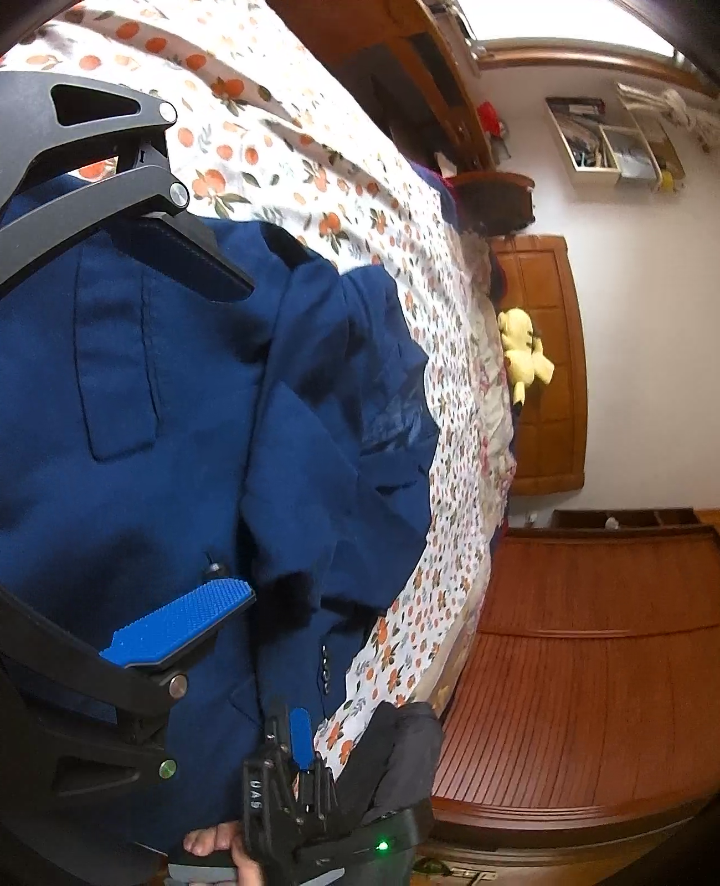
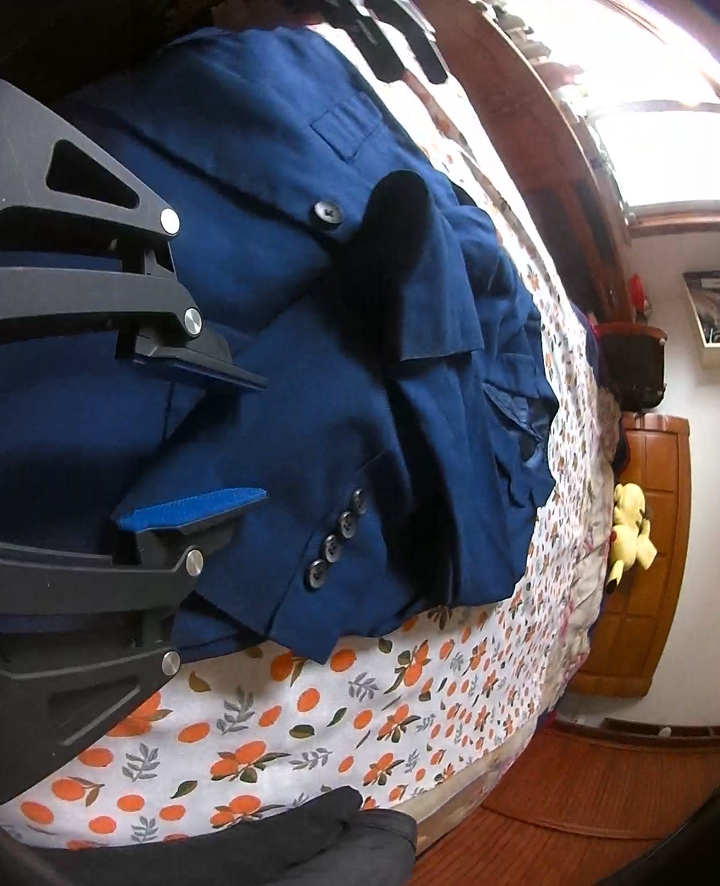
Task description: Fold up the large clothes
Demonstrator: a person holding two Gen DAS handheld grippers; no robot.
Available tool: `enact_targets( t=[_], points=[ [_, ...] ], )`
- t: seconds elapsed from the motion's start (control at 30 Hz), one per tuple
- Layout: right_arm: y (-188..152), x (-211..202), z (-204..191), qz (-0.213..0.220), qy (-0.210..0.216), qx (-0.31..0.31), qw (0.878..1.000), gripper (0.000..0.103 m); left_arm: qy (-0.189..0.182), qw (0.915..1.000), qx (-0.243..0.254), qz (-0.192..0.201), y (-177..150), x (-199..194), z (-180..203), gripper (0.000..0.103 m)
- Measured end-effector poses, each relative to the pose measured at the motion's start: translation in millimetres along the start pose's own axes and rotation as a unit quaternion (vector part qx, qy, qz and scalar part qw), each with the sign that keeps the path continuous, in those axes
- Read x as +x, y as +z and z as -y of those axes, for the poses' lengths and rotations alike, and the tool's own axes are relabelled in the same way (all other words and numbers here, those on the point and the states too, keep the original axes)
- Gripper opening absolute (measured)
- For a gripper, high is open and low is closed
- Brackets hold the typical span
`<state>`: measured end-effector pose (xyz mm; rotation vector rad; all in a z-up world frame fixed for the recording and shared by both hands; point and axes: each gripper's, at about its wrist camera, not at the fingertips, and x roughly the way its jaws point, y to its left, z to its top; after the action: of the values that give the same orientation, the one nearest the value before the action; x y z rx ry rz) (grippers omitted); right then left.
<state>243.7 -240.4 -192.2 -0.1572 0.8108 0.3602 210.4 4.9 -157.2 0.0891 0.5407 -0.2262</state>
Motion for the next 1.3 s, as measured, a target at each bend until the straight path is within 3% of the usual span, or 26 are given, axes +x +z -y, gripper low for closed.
enact_targets(
  t=[0.1,0.27,0.37,0.67,0.87,1.03,1.13,1.2,1.3],
  points=[
    [-2,-3,0,0.009,-0.002,-0.014,1.0,0.042,0.001,0.9999,0.016,-0.004,10,5,13,0.101],
    [-5,-11,6,0.023,0.006,-0.013,1.0,0.043,-0.009,0.9995,0.027,-0.013,33,16,33,0.099],
    [-6,-12,12,0.028,0.006,-0.011,1.0,0.054,-0.02,0.9987,0.035,-0.029,47,28,48,0.093],
    [-13,-16,24,0.047,0.023,0.009,0.999,0.054,-0.039,0.9901,0.087,-0.102,69,79,100,0.067],
    [-19,-26,22,0.054,0.027,0.002,0.998,0.054,-0.041,0.9793,0.116,-0.161,62,115,120,0.067],
    [-22,-34,18,0.049,0.022,-0.014,0.998,0.054,-0.036,0.9748,0.119,-0.185,58,131,125,0.067],
    [-22,-36,18,0.048,0.021,-0.022,0.998,0.054,-0.022,0.9701,0.135,-0.201,55,141,126,0.055],
    [-21,-37,19,0.046,0.018,-0.023,0.999,0.054,-0.007,0.9661,0.152,-0.209,52,145,127,0.04],
    [-17,-38,17,0.05,0.016,-0.025,0.998,0.054,-0.011,0.9623,0.168,-0.214,46,143,124,0.008]
  ],
)
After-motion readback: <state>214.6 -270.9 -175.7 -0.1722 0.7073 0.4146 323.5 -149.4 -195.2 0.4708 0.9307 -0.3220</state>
